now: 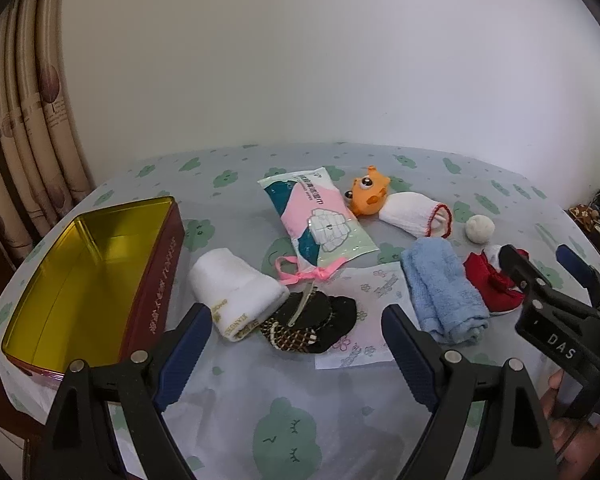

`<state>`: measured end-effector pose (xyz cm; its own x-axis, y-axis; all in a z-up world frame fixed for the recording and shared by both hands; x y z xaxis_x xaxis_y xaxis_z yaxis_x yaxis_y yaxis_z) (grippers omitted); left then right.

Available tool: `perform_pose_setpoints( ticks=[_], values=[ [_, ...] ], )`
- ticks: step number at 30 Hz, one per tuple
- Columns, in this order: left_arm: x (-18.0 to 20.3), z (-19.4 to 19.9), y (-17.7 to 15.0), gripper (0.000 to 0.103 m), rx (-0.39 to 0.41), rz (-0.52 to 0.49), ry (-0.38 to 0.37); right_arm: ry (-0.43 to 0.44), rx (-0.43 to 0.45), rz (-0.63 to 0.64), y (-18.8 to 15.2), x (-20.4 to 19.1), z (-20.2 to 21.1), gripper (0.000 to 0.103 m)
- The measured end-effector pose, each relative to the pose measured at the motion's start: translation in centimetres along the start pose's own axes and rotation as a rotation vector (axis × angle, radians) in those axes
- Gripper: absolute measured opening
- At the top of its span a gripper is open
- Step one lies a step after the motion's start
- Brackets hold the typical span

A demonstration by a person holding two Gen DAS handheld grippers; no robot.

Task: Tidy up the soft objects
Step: 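Move the left gripper toward the white folded towel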

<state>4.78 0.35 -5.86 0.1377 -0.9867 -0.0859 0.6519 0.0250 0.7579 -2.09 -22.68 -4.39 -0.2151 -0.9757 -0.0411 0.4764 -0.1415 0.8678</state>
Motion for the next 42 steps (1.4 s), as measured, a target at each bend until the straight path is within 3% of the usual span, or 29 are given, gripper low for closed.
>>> perform_pose_setpoints(
  ticks=[22,42],
  values=[
    [-2.5,-2.7,-1.0,0.089,-0.095,0.077,0.012,0.043,-0.009,0.0,0.0,-0.3,-0.4,0.103],
    [-3.7,-4.4,-1.7,0.089,-0.133,0.065,0.043,0.084,-0.024,-0.009,-0.2,-0.4,-0.8,0.103]
  ],
)
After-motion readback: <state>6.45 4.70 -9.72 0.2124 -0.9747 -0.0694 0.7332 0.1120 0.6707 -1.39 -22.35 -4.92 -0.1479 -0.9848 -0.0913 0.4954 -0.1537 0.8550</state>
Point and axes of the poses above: each gripper's, at about its wrist camera, not at the fingertips, and z roughly against the way its jaws point, x to its right, y to its top, the point moved 9 cm from there along -z, roughly the way its jaws point, and after that the axes turned 5 degrees about y, right-handed, at the moved point
